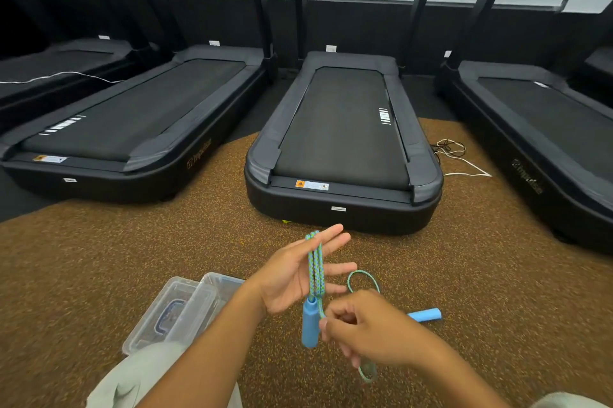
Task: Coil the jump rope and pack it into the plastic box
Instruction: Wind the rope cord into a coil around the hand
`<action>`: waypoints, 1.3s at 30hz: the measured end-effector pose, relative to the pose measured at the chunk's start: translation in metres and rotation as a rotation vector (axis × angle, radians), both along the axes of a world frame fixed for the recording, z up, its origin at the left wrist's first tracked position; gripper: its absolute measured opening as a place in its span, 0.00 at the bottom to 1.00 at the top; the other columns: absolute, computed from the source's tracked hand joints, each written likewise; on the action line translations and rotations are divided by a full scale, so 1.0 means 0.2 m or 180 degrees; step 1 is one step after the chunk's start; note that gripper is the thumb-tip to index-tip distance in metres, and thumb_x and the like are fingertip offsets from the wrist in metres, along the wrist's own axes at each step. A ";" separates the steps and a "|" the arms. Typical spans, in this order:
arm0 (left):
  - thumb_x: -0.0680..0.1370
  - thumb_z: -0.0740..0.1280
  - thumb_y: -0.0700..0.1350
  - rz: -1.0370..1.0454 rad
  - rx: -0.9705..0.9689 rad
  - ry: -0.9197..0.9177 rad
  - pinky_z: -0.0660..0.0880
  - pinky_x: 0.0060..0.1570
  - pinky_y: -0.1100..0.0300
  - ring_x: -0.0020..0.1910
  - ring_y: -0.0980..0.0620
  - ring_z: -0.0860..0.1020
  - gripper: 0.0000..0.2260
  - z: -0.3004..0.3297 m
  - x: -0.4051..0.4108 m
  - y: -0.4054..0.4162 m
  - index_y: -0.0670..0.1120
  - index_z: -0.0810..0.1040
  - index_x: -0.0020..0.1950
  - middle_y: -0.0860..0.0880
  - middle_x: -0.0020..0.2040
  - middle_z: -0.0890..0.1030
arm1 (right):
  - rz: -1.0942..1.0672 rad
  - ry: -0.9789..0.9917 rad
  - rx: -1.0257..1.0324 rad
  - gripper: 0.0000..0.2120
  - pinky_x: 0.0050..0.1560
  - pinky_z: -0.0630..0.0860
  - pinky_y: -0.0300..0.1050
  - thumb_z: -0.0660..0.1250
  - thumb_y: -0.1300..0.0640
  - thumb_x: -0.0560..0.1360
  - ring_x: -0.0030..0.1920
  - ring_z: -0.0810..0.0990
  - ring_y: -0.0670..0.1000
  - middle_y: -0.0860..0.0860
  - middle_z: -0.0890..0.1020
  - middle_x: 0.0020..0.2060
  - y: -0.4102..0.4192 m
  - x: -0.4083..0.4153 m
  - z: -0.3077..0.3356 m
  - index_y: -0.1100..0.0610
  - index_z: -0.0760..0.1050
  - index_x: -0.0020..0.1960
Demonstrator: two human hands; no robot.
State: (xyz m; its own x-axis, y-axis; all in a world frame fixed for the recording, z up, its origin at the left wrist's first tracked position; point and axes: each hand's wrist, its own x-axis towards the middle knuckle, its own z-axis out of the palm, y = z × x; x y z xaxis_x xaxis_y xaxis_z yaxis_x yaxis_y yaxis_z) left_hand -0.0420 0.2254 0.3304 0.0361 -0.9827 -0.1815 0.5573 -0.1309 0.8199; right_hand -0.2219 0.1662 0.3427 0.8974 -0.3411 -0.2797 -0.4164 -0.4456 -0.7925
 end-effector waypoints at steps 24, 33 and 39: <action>0.85 0.54 0.54 -0.0581 0.0300 -0.0040 0.73 0.64 0.36 0.57 0.44 0.83 0.23 -0.05 -0.05 -0.01 0.46 0.69 0.77 0.44 0.64 0.82 | -0.0711 -0.1392 -0.0801 0.05 0.38 0.77 0.38 0.74 0.56 0.77 0.36 0.82 0.41 0.36 0.86 0.39 -0.14 -0.05 0.14 0.47 0.87 0.48; 0.84 0.57 0.56 -0.1016 0.0404 -0.0120 0.73 0.64 0.35 0.70 0.31 0.74 0.23 -0.06 -0.12 0.00 0.46 0.72 0.75 0.44 0.74 0.75 | -0.0864 -0.1225 -0.0847 0.03 0.46 0.80 0.45 0.77 0.54 0.75 0.41 0.84 0.44 0.42 0.87 0.39 -0.27 -0.05 0.05 0.46 0.84 0.45; 0.85 0.54 0.56 -0.1200 0.0340 -0.0266 0.71 0.65 0.34 0.71 0.31 0.72 0.23 -0.05 -0.14 0.01 0.48 0.71 0.76 0.49 0.74 0.75 | -0.0928 -0.1235 -0.0634 0.05 0.54 0.81 0.48 0.77 0.56 0.75 0.47 0.86 0.44 0.42 0.87 0.44 -0.31 -0.05 0.01 0.46 0.85 0.45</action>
State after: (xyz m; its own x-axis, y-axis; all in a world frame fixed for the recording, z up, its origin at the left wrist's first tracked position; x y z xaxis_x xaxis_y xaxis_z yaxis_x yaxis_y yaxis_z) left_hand -0.0695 0.2265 0.3214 -0.3045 -0.9056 -0.2952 0.3857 -0.4006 0.8311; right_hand -0.2329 0.1051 0.3446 0.7820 -0.6049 0.1501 -0.2383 -0.5128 -0.8247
